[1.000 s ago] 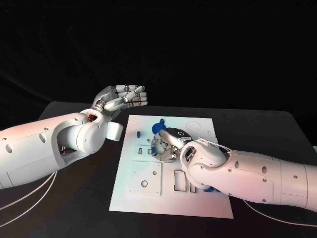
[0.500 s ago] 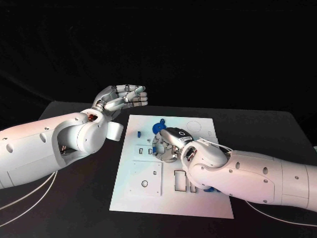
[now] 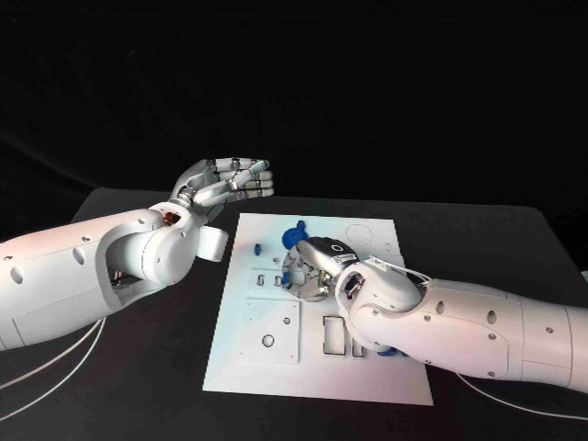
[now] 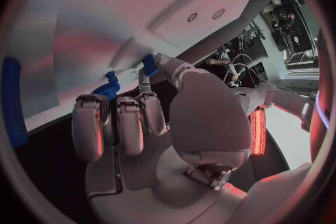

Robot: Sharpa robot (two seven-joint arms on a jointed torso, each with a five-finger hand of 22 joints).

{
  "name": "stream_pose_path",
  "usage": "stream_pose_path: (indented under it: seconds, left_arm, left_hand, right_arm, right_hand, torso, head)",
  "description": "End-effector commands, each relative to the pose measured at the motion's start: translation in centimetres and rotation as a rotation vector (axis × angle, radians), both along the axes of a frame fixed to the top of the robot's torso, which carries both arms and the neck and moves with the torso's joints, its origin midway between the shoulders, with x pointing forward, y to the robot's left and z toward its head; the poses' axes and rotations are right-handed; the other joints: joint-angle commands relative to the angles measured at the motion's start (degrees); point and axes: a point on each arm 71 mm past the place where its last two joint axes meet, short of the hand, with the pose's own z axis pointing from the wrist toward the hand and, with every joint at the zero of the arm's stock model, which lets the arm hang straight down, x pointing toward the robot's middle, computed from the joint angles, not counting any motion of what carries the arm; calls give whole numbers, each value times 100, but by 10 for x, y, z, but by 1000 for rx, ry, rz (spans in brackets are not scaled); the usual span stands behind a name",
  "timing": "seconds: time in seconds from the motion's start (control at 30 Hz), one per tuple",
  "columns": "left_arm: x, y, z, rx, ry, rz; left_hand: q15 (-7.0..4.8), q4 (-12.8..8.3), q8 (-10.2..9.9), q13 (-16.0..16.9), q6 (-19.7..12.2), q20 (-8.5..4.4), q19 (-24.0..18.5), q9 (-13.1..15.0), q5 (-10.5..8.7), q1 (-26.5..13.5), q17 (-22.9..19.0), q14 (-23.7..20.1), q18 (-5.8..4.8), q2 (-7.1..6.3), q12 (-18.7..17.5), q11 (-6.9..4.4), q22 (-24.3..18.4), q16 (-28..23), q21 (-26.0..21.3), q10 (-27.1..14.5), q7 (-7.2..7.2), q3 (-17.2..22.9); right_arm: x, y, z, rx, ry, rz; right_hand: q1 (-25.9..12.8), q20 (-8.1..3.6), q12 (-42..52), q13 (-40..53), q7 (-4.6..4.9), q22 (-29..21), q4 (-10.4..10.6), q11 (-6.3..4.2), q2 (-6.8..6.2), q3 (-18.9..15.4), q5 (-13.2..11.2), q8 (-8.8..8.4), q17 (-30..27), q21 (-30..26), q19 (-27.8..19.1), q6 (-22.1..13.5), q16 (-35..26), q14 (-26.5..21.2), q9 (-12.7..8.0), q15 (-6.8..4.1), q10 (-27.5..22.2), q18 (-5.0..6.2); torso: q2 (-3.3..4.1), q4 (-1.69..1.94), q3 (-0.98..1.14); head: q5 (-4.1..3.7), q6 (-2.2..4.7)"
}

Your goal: Assemble the parts on the task board

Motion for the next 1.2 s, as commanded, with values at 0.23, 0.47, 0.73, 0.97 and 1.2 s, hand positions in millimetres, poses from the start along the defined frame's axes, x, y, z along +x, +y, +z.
stream_pose_path:
  seconds: [0.23, 0.47, 0.73, 0.97, 1.2]
  left_arm:
    - [-1, -1, 1, -7, -1, -20]
    - [-1, -1, 0, -5, 1, -19]
    - [2, 1, -2, 53, -4, -21]
    - [9, 5, -12, 245, 27, -59]
    - [11, 3, -29, 566, 113, -158]
  left_hand:
    - [-13, 25, -19, 7, -42, 23, 18, -11, -21, 0, 7, -43, 49, -8, -43, 40, -16, -28, -33, 9, 112, -18]
    - [-13, 25, -21, 7, -45, 24, 19, -12, -22, 0, 7, -45, 49, -9, -47, 41, -18, -31, -35, 8, 114, -21]
    - [-65, 76, -21, 13, -41, -4, 192, -16, 76, -146, 81, 183, 72, -86, -110, 26, -25, 63, 18, 48, 115, -199]
    - [-499, 124, 274, 219, 308, -395, 1148, 164, 99, -359, 612, 1407, 87, -12, 253, -364, 113, 745, 481, 1010, -153, -588]
    - [-1166, 123, 889, 1124, 577, -1055, 2582, 796, -84, -1022, 2394, 2821, 60, 94, 1360, -944, 738, 3323, 1663, 2236, -607, -1262]
  right_arm:
    - [-1, 0, 0, -5, -10, 9]
    - [-2, 0, 3, 26, -28, 21]
    - [-9, -10, 12, 103, -77, 40]
    - [-6, -41, 39, 247, -91, 20]
    - [11, -93, 69, 319, -6, -124]
  right_hand:
    - [-53, 57, -95, 226, 76, 1000, 17, 66, -67, -142, -90, -163, 1250, -46, 144, -252, -12, 539, -73, 59, -91, -70]
    - [-72, 162, -238, 62, 186, 989, 202, 179, -53, -975, 134, -387, 1244, -89, 127, -632, -15, 537, -219, 171, -244, -59]
    - [577, 216, -262, 2, 246, 1008, 1061, 232, 207, -2707, 102, -417, 1254, -105, 134, -793, -13, 538, -360, 215, -298, -60]
    - [874, 202, -255, -1, 216, 928, 1046, 205, 403, -2590, 427, -326, 1172, -235, 51, -695, -42, 518, -360, 193, -289, -24]
    - [882, 192, -383, -146, 211, 807, 1064, 199, 430, -2557, 538, -309, 1029, -415, -65, -694, -95, 482, -360, 184, -399, 25]
  torso:
    - [-1, -2, 4]
    - [0, 2, 9]
    - [-10, -2, 17]
    - [-59, -39, 30]
    - [-142, -99, 63]
  head:
    - [-9, 6]
    - [-8, 9]
    - [27, 20]
    - [61, 39]
    - [104, -6]
